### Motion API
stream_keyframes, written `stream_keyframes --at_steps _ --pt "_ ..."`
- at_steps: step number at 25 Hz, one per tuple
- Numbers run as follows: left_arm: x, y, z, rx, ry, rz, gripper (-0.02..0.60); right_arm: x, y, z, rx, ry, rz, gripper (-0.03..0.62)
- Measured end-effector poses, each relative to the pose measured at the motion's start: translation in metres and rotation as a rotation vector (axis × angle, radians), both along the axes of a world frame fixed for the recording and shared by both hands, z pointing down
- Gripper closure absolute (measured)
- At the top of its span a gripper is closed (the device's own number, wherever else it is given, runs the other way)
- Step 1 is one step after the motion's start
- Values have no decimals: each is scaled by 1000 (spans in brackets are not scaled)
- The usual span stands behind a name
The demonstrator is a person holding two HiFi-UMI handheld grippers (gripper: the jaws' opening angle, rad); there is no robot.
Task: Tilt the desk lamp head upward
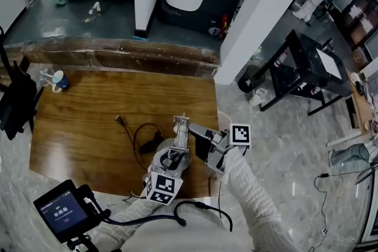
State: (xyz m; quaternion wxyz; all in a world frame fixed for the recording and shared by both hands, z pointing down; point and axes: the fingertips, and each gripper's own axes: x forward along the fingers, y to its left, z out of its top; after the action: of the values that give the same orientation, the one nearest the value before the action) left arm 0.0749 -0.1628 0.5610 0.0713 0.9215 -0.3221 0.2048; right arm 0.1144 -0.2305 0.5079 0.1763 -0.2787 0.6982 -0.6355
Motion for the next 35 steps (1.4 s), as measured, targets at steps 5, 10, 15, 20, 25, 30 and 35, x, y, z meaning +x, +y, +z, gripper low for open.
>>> stream_keyframes --at_steps 5,10,15,20,25,30,35 --pt "1 -3 0 -1 4 -4 442 -8 -8 10 -71 -106 -3 471" --pt "2 -5 -1 -2 6 -12 442 -18 -20 12 -119 -212 -56 473" --pt "1 -5 2 -5 12 -16 442 -27 -27 19 -133 -223 -107 471" --pt "2 -6 2 -9 11 -20 442 -26 -28 18 -95 -117 -127 473" --pt "3 -8 3 -8 19 -32 434 -25 -29 17 -51 -52 -143 464" --pt "5 -10 4 -14 21 -38 434 -22 -32 15 1 -2 -142 458" --pt "5 -10 5 -26 26 -42 434 -22 -33 12 59 51 -139 445"
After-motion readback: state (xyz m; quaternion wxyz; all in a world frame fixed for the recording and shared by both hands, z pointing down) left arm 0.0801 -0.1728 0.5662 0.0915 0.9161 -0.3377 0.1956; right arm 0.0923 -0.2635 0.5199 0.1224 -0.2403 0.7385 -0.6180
